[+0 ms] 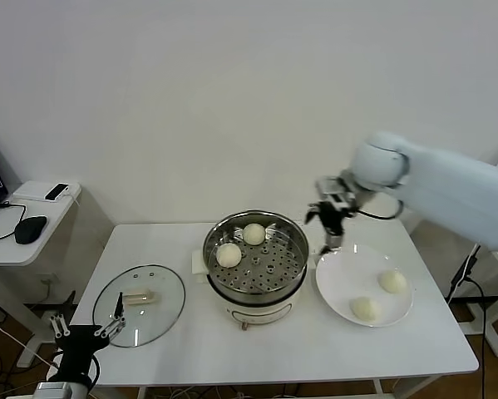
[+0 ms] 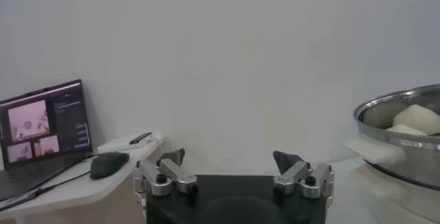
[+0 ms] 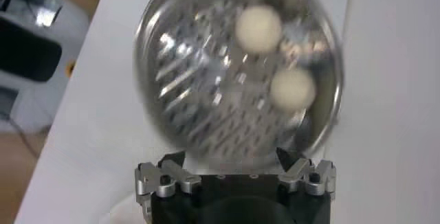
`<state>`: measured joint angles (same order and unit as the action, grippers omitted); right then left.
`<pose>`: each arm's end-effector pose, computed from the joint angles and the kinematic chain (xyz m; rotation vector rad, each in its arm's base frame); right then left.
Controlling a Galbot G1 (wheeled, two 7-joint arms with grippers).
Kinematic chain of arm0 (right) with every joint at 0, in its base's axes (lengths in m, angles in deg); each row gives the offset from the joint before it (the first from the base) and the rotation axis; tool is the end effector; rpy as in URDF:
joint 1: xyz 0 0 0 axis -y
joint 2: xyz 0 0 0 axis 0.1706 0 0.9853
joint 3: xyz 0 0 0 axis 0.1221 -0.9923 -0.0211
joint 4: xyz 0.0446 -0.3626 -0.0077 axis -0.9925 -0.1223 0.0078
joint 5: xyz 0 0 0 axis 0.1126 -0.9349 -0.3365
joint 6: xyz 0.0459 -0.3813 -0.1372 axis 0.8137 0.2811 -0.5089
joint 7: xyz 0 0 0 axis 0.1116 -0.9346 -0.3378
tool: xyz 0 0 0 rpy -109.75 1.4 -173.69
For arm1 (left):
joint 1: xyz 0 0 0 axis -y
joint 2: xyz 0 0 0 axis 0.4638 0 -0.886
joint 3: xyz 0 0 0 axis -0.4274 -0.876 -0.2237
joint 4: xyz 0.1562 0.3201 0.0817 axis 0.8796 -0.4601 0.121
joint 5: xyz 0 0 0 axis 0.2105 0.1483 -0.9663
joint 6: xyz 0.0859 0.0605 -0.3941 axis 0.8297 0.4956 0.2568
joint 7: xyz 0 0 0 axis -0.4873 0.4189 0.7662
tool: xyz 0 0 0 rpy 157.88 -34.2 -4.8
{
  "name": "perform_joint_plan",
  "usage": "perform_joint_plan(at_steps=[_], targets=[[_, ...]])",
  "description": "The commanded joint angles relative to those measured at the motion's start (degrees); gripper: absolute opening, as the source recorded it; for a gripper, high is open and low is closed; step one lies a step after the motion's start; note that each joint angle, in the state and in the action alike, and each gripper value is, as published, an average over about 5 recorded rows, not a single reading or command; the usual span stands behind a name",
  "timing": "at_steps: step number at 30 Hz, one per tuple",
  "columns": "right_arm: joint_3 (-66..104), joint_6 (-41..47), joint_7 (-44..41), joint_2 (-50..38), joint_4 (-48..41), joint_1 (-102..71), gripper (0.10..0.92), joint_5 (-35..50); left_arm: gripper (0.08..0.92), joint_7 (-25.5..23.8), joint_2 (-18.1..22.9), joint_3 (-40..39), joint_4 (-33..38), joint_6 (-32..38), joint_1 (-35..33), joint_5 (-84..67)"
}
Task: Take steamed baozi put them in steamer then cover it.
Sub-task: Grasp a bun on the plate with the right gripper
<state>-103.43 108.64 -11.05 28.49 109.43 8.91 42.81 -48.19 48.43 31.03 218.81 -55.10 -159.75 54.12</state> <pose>0.5388 -0.0546 -0.0379 1.4383 -1.3918 1.4932 0.1684 0.0962 -0.2731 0.1826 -3.0290 -0.3948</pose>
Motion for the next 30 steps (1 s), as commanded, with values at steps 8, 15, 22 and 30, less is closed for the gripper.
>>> perform_joint_plan(at_steps=[8, 15, 22, 30], targets=[[23.8, -3.8, 0.5, -17.4, 4.4, -35.2, 0.823, -16.5, 0.823, 0.0, 0.1, -0.8, -0.7, 0.0, -0.1, 0.6], [30.6, -4.0, 1.4, -13.0, -1.6, -43.3, 0.823, -19.2, 0.823, 0.0, 0.4, -1.0, -1.1, -0.2, 0.2, 1.1], [30.8, -4.3, 2.2, -8.4, -7.5, -43.7, 0.823, -20.5, 0.823, 0.0, 0.5, -0.5, -1.3, -0.2, -0.2, 1.2], [30.2, -4.1, 3.0, -3.8, -10.9, -43.8, 0.823, -20.7, 0.823, 0.0, 0.7, -0.2, -2.0, -0.1, -0.2, 1.2]])
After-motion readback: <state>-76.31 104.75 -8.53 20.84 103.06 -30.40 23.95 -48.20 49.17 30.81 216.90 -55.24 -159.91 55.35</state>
